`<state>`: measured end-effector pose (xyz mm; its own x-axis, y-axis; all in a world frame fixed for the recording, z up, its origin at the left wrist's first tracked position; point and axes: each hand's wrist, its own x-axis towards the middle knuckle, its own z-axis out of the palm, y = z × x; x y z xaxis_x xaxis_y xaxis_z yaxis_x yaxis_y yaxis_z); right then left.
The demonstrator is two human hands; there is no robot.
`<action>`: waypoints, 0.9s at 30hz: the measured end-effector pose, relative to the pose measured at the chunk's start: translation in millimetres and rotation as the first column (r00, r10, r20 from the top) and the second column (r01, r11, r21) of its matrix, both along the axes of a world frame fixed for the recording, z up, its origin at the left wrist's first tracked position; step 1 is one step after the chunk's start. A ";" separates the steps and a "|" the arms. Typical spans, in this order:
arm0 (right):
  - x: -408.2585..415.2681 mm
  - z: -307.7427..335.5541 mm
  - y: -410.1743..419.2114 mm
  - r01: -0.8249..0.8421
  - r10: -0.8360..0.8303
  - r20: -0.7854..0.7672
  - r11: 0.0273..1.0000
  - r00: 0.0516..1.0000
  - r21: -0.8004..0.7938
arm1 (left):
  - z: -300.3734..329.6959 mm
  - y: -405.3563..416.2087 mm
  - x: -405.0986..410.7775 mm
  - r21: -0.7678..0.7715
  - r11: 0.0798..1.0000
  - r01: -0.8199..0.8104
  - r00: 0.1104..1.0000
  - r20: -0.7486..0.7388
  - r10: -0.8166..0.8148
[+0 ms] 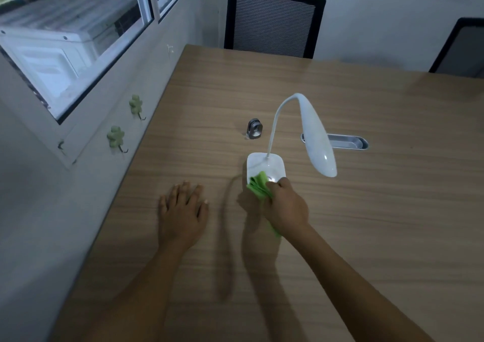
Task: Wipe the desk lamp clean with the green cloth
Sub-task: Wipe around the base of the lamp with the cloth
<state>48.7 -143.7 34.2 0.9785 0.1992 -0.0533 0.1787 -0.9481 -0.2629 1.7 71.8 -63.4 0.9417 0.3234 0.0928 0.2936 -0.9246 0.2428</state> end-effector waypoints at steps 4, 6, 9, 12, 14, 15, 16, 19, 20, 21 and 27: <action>10.8 5.0 -32.3 0.291 -0.300 0.022 0.938 0.954 0.187 | -0.2 -0.5 -0.1 0.009 1.000 0.012 1.000 -0.010 -0.012; 27.8 5.2 -28.8 0.359 -0.377 0.023 0.897 0.926 0.257 | 0.7 -0.8 -0.3 0.010 1.000 0.015 1.000 -0.016 -0.015; 48.0 -0.6 -14.1 0.391 -0.400 -0.051 0.850 0.915 0.352 | 1.8 -0.1 -1.1 0.014 1.000 0.010 1.000 -0.015 -0.010; 53.1 -6.5 -9.8 0.354 -0.350 -0.074 0.877 0.934 0.325 | 2.2 0.0 -0.9 0.029 1.000 0.012 1.000 -0.022 -0.011; 53.6 -4.5 -16.8 0.377 -0.372 -0.070 0.887 0.925 0.266 | 2.8 -0.2 -0.1 0.031 0.999 0.012 1.000 -0.019 -0.011; 54.8 -3.4 -20.7 0.413 -0.407 -0.076 0.876 0.910 0.249 | 3.2 -0.6 0.2 0.033 0.999 0.012 1.000 -0.015 -0.012; 55.6 -2.9 -23.5 0.445 -0.440 -0.081 0.860 0.894 0.248 | 3.3 -0.7 0.0 0.034 0.999 0.012 1.000 -0.014 -0.011; 50.8 -3.9 -16.7 0.402 -0.414 -0.016 0.873 0.910 0.277 | 3.3 -0.8 -0.7 0.030 1.000 0.009 1.000 -0.023 -0.008; 48.0 -5.4 -11.7 0.361 -0.378 0.008 0.888 0.926 0.284 | 3.4 -0.8 -0.8 0.031 0.999 0.008 1.000 -0.025 -0.007; 45.6 -7.3 -7.6 0.328 -0.347 0.016 0.901 0.938 0.282 | 3.7 -0.8 -0.8 0.032 0.999 0.008 1.000 -0.028 -0.007; 47.8 -7.8 -33.1 0.452 -0.454 -0.048 0.860 0.889 0.235 | 3.3 -1.5 -0.1 0.023 1.000 0.008 0.999 -0.033 -0.007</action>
<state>96.6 -176.8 26.3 0.9639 -0.2609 -0.0522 -0.2527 -0.8363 -0.4865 1.6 70.4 -60.1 0.9469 0.3141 0.0692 0.2938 -0.9322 0.2115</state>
